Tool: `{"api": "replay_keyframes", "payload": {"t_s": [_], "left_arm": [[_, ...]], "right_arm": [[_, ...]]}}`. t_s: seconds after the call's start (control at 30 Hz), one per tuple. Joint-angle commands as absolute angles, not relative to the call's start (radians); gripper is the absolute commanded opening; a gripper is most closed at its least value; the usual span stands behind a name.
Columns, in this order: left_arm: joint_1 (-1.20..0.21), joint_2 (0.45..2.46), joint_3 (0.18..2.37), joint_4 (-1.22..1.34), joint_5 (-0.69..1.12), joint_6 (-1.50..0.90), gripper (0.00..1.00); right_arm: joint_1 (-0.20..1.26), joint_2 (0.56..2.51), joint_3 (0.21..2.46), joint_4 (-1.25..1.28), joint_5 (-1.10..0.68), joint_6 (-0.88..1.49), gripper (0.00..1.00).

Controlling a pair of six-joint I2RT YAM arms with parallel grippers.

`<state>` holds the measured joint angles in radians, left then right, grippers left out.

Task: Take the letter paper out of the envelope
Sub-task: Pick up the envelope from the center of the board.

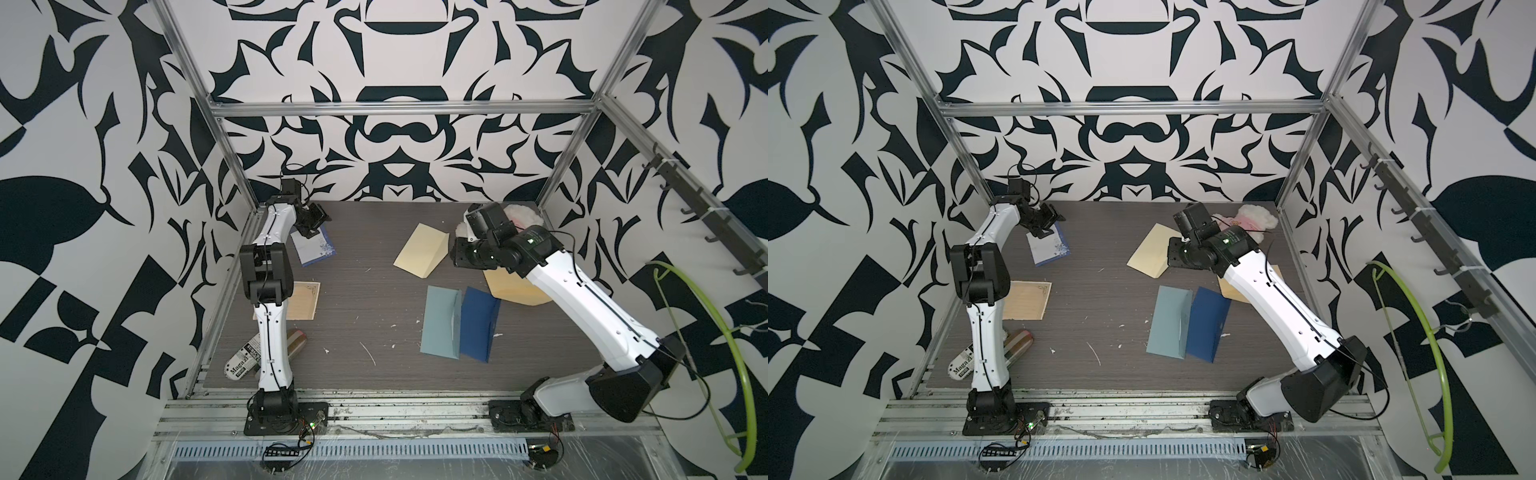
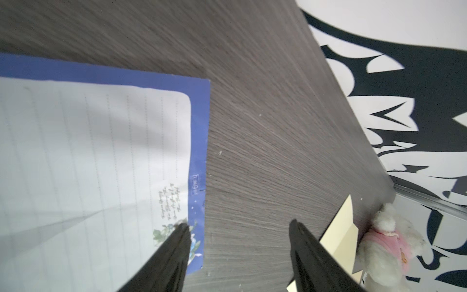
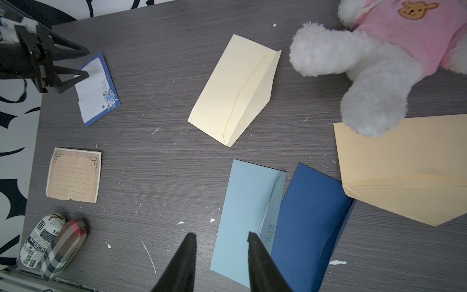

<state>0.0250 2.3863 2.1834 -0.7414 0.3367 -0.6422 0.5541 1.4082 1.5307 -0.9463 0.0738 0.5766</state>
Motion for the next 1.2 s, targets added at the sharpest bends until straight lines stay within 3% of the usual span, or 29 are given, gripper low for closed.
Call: {"api": "replay_keyframes", "payload": {"t_s": [0.0, 0.4, 0.67, 1.17], "left_arm": [[0.023, 2.312, 2.162, -0.733, 0.323, -0.65, 0.67], [-0.022, 2.148, 2.042, -0.728, 0.34, -0.623, 0.65], [-0.106, 1.979, 1.848, -0.725, 0.368, -0.601, 0.64], [-0.472, 1.711, 1.389, -0.606, 0.356, -0.74, 0.6]], "right_arm": [[0.557, 1.367, 1.511, -0.917, 0.099, 0.599, 0.36], [0.558, 1.303, 1.385, -0.893, 0.136, 0.664, 0.36], [0.556, 1.301, 1.296, -0.937, 0.171, 0.684, 0.37], [0.56, 1.44, 1.128, -0.857, 0.114, 0.701, 0.54]]}}
